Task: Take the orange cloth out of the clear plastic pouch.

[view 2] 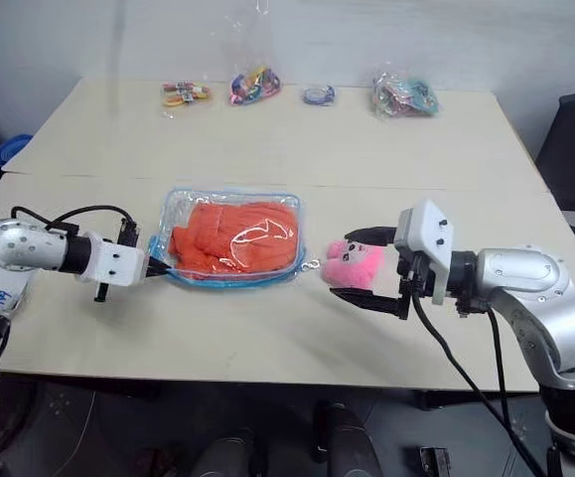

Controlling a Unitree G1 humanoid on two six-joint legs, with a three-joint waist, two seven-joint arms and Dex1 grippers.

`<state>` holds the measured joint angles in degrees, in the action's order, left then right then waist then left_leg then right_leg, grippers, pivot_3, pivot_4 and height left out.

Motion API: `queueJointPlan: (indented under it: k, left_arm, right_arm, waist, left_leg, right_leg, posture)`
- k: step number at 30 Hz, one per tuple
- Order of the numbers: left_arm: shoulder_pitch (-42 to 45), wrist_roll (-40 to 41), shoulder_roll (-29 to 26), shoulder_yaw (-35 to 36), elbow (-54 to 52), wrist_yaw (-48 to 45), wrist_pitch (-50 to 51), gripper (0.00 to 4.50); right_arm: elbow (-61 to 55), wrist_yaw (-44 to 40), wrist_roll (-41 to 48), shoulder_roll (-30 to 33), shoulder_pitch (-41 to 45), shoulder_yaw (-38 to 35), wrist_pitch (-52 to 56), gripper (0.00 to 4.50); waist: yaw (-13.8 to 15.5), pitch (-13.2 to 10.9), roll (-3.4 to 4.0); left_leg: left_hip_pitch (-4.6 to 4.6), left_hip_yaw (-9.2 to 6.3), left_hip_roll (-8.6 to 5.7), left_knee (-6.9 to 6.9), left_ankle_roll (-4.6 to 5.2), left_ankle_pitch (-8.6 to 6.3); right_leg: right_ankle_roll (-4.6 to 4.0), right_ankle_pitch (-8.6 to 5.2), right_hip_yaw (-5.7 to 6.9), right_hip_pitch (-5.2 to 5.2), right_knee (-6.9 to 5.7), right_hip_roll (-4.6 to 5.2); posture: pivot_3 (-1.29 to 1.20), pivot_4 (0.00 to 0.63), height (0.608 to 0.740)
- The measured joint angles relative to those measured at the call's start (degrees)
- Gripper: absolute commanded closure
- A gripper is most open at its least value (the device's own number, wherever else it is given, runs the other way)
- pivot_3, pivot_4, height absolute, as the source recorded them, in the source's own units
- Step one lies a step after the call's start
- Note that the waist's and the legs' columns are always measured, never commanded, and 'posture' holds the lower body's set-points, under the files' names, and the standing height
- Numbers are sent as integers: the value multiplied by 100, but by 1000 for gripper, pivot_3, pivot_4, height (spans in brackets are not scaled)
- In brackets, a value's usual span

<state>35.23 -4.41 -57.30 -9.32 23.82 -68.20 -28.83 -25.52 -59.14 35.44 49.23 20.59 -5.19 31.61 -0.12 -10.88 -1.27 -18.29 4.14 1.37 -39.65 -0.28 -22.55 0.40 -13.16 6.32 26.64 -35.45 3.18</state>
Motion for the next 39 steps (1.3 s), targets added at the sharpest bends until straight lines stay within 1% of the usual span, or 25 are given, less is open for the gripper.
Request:
queueJointPlan:
  k: [3, 6, 11, 14, 19, 20, 22, 25, 26, 27, 29, 33, 35, 39]
  left_arm:
    - [-579, 570, -299, 242, -742, -348, 349, 4492]
    - [-992, 857, -486, 478, -1277, -443, 609, 4492]
    - [-1382, 854, -510, 610, -1669, -262, 1055, 4492]
    - [-1551, 857, -436, 639, -1912, -96, 1557, 3852]
    - [-1686, 869, -377, 651, -2179, 45, 1931, 2366]
    - [-1753, 890, -379, 676, -2245, 31, 1992, 2129]
    - [-1911, 956, -418, 728, -2389, -28, 2048, 1478]
    - [-2285, 1118, -505, 1029, -2647, -28, 2374, 510]
    - [-2431, 1281, -525, 1223, -2793, -24, 2663, 170]
    - [-2541, 1529, -536, 1420, -2941, -26, 3024, 10]
    - [-2784, 2298, -609, 1984, -3375, -87, 4059, 10]
    - [-2964, 3925, -933, 3009, -4212, -275, 6026, 10]
    - [-3103, 4430, -1048, 3300, -4602, -399, 6557, 10]
    - [-3121, 4642, -1012, 3276, -4920, -306, 6839, 10]
  right_arm:
    - [-8, -305, 152, 229, -203, -39, 53, 0]
    - [-11, -450, 210, 269, -312, -48, 83, 0]
    - [55, -390, 121, 266, -290, -52, 29, 0]
    - [90, -290, 55, 262, -263, -52, -27, 0]
    - [90, -220, 23, 262, -300, -52, -34, 0]
    - [89, -192, 11, 261, -321, -53, -36, 0]
    - [89, -119, -19, 240, -375, -82, -36, 0]
    - [90, 187, -60, 112, -496, -183, -26, 0]
    - [86, 357, -95, 19, -546, -211, -16, 0]
    - [83, 538, -109, -74, -597, -237, 16, 0]
    - [78, 1013, -95, -346, -676, -350, 224, 0]
    - [66, 2120, 23, -885, -633, -629, 861, 0]
    - [55, 2776, 131, -1350, -525, -740, 1238, 0]
    - [113, 3687, 287, -2053, -335, -773, 1794, 0]
  waist:
    - [10, 0, 0]
    - [20, 0, 0]
    - [22, 0, 0]
    - [25, 0, 0]
    - [26, 0, 0]
    - [20, 0, 0]
    - [9, 0, 0]
    - [10, 0, 0]
    - [9, 0, 0]
    - [11, 0, 0]
    - [6, 0, -1]
    - [6, -1, 3]
    - [-10, 0, 4]
    - [-6, -3, 12]
  left_leg:
    - [-1, -2, 2, -1, 1, -1]
    - [0, -2, 1, -3, 9, -6]
    - [0, -2, 0, -2, 13, -8]
    - [-1, -1, 0, -2, 13, -8]
    - [-1, -2, 0, -2, 13, -8]
    - [-1, -1, 0, -2, 13, -8]
    - [0, -1, 2, -2, 12, -8]
    - [0, -1, 3, -2, 10, -8]
    - [-1, -1, 5, -2, 10, -8]
    - [0, -1, 4, -2, 10, -8]
    - [-2, -3, 6, -3, 7, -8]
    - [0, -5, 2, -3, -3, -4]
    - [5, -4, 2, -2, -10, -3]
    - [8, -5, 2, -2, -23, 2]
  right_leg:
    - [0, 0, 1, 0, 3, 0]
    - [0, 0, -1, -4, 4, 1]
    - [0, -1, -1, -4, 4, 0]
    - [1, -1, -1, -4, 5, 0]
    - [1, -1, -1, -4, 4, 0]
    - [1, -1, -2, -4, 5, 0]
    - [0, -1, -2, -3, 4, -1]
    - [0, -1, -4, -3, 5, -2]
    - [0, -1, -4, -3, 6, -3]
    - [0, -1, -4, -4, 6, -2]
    - [0, -1, -4, -3, 5, -2]
    - [-1, -2, -8, -4, 4, 0]
    - [-3, -3, -12, -5, 4, -2]
    - [-12, -8, -19, -2, 5, -8]
  posture:
    - [0, 150, 740]
    - [0, 150, 740]
    - [0, 150, 740]
    - [0, 150, 740]
    - [0, 150, 740]
    - [0, 150, 740]
    - [0, 150, 740]
    - [0, 150, 740]
    - [0, 150, 740]
    - [0, 150, 740]
    - [0, 150, 740]
    - [0, 150, 740]
    - [0, 150, 740]
    - [0, 150, 740]
